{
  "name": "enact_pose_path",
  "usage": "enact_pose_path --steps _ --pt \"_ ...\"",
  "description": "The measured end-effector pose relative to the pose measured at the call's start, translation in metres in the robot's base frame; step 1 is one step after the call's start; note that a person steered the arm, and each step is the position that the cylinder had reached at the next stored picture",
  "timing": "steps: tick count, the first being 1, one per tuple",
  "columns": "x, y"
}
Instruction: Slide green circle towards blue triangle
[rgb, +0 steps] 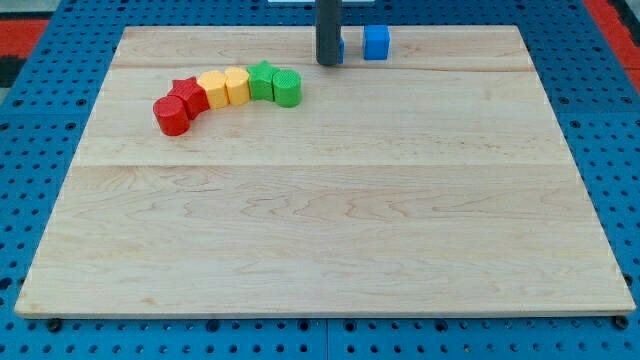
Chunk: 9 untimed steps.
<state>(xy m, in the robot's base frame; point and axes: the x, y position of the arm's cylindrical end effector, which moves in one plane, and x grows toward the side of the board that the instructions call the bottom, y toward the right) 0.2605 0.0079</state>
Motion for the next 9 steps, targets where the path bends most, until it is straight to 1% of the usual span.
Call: enact_pose_path --steps 2,3,4,5,6,7,8,9 --pt "0.001 0.0" --pt "0.044 0.012" --pt "0.097 -0.015" --pt "0.103 -0.055" --pt "0.103 -0.077" --pt "0.1 -0.081" --pt "0.093 -0.057" --pt "0.087 -0.046"
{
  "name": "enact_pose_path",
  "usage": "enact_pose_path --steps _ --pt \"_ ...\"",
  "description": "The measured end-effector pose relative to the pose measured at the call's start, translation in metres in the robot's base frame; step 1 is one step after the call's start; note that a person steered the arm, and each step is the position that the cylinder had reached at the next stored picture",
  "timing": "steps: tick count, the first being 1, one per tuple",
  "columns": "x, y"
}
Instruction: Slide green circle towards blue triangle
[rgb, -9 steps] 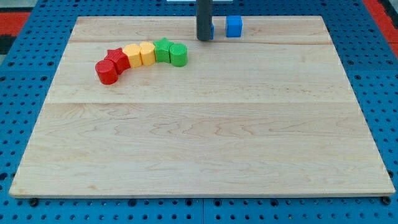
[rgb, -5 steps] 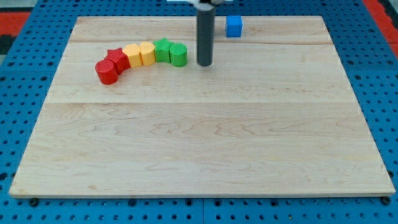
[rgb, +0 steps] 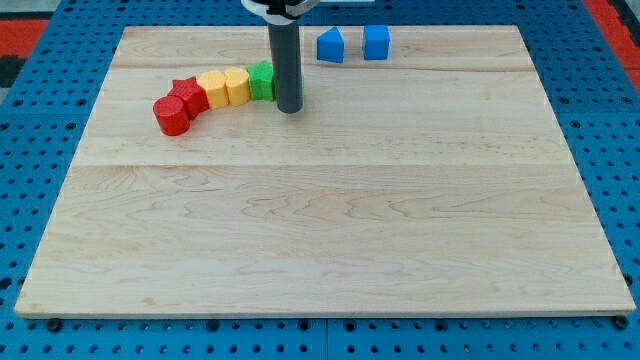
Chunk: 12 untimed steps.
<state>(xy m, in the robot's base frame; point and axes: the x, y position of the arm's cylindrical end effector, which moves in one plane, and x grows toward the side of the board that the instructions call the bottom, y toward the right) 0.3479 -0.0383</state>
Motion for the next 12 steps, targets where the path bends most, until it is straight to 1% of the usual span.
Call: enact_pose_path --steps 2,3,4,6,7,9,10,12 --pt "-0.024 0.0" --pt "-0.024 0.015" --pt "-0.032 0.01" --pt "-0.038 -0.027" --pt "-0.046 -0.02" --pt "-0.037 0.019" --pt "-0.04 0.032" --pt "-0.051 0.008"
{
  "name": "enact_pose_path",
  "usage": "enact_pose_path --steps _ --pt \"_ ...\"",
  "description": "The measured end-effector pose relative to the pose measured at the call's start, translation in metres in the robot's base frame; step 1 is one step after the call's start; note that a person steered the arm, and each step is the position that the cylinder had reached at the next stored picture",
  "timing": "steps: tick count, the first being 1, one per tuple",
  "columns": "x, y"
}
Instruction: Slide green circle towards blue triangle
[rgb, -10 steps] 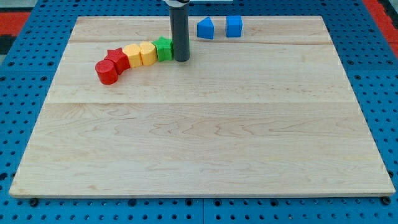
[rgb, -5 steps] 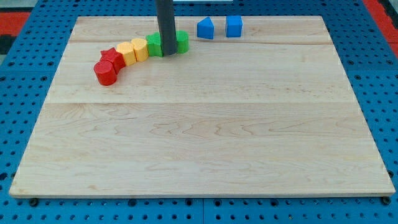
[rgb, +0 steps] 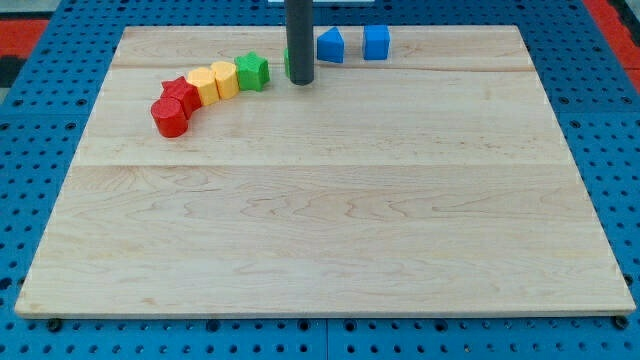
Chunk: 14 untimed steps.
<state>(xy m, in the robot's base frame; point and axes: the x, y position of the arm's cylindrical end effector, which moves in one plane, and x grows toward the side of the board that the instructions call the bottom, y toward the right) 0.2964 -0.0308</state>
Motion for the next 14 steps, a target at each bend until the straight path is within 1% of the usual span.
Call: enact_pose_path --steps 2,5,7,9,10,12,14 --pt "-0.014 -0.001" --pt "-0.019 -0.023" --pt "-0.031 -0.023" --pt "-0.028 -0.019" --pt "-0.022 -0.007" --pt "-0.023 -0.007" --pt "-0.036 -0.007"
